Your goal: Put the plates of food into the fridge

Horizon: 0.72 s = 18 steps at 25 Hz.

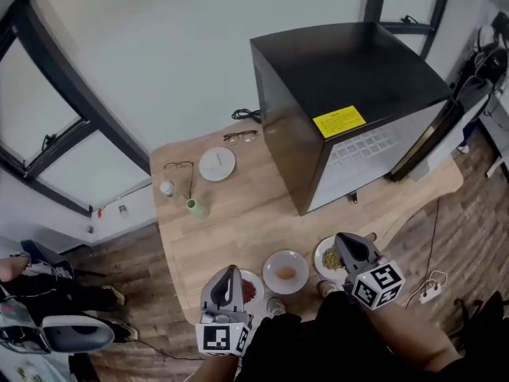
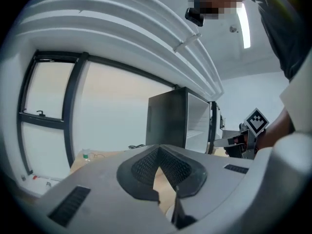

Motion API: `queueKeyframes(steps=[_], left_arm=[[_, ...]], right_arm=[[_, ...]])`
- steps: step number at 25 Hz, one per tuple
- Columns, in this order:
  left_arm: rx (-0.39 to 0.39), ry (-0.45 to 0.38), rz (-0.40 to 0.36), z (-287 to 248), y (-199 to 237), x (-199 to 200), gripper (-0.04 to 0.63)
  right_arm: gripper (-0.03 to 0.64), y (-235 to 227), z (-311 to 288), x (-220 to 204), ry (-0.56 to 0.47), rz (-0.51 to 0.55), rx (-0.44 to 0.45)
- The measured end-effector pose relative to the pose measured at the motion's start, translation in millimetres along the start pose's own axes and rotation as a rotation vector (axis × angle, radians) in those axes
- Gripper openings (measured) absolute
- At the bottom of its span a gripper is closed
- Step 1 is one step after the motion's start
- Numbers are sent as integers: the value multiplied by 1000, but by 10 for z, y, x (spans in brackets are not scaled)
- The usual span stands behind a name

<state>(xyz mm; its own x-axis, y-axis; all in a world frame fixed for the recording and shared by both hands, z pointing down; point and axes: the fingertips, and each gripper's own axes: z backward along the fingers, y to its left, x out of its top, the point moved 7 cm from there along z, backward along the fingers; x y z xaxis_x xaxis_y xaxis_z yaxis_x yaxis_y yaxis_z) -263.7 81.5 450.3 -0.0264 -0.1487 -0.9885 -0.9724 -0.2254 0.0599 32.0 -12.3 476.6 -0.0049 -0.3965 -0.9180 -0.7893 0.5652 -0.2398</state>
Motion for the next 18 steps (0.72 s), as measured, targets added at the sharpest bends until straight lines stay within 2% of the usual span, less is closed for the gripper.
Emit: queueKeyframes(steps=[4, 7, 11, 15, 18], left_arm=[[-209, 45, 43, -259, -47, -143, 5], [-300, 89, 44, -367, -184, -231, 5], [-353, 113, 21, -445, -425, -316, 5], [-311, 153, -29, -588, -530, -444, 5], [-327, 177, -44, -654, -627, -546, 5]], right_arm=[[20, -52, 367, -157, -25, -73, -207], [20, -77, 573, -329, -34, -139, -301], [20, -110, 777, -625, -22, -180, -337], [20, -229, 896, -1074, 6, -259, -403], [20, -311, 922, -1378, 20, -320, -430]])
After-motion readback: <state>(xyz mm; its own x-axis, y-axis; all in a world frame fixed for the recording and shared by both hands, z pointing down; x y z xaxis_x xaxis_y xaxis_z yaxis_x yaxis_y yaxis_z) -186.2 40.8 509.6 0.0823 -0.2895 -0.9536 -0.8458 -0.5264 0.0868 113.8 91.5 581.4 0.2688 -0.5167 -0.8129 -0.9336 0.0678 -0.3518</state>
